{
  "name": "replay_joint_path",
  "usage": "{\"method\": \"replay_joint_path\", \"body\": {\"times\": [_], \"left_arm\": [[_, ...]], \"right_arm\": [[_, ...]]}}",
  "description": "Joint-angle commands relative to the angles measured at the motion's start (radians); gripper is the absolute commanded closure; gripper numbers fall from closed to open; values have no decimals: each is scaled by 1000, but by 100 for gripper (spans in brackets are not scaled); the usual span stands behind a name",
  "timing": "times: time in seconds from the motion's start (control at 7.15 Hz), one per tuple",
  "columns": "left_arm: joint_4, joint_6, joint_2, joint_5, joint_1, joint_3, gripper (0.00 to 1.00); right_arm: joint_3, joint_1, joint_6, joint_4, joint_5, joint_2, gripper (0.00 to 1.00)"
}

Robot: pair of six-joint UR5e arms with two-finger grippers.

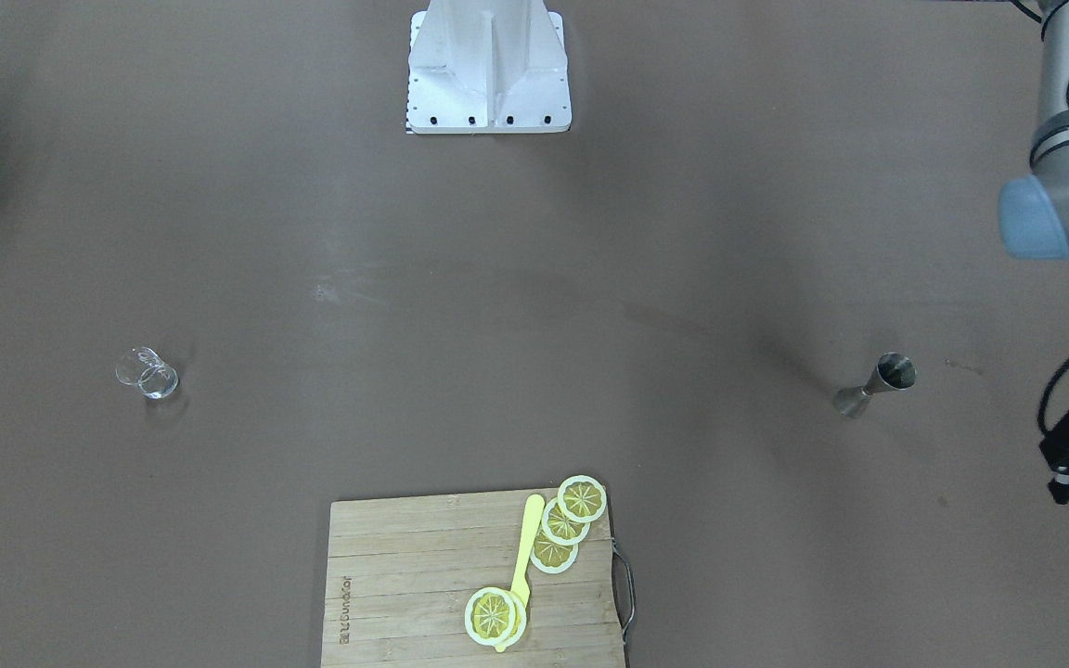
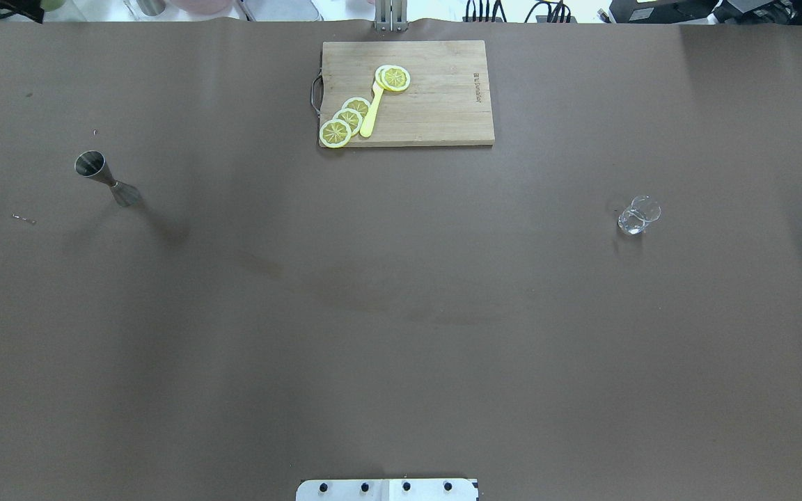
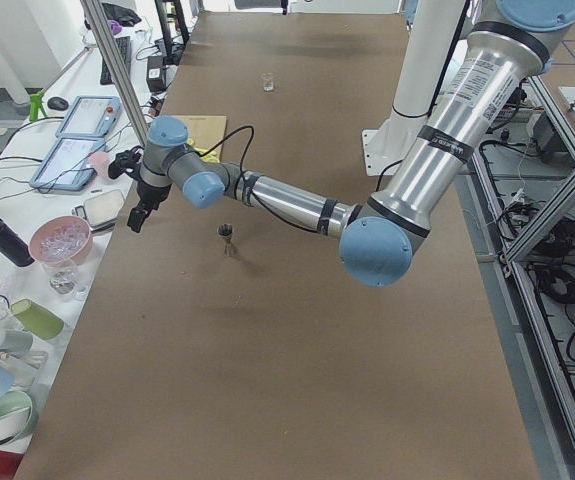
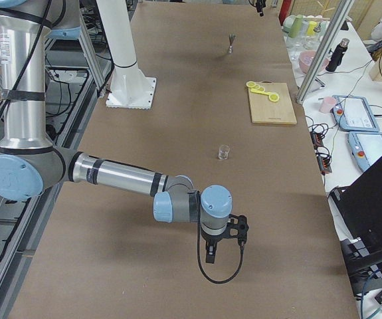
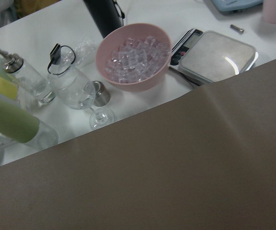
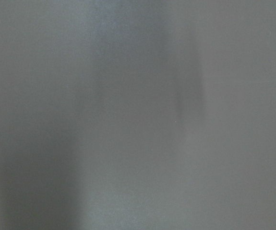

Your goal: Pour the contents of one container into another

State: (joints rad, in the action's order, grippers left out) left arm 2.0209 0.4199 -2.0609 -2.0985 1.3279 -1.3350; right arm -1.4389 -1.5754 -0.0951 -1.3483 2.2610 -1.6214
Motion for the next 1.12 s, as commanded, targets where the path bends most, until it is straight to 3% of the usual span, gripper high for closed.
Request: {"method": "replay_joint_path", "body": {"times": [0.0,0.14,0.42,0.7,0.98], "left_arm": [[-40,-1,138,-130,126,-28,0],[-42,-3,248,-144,138,-65,0],[-146,-33,358,-230,194,-56,0],[-270,-113,396,-232,224,-43,0],[-304,-116,419,-247,224,-62,0]], "right_arm": [[0,0,0,0,6,0,0],[0,0,0,0,8,0,0],[0,0,0,0,8,-2,0],[0,0,0,0,9,-2,0],[0,0,0,0,9,-2,0]]}}
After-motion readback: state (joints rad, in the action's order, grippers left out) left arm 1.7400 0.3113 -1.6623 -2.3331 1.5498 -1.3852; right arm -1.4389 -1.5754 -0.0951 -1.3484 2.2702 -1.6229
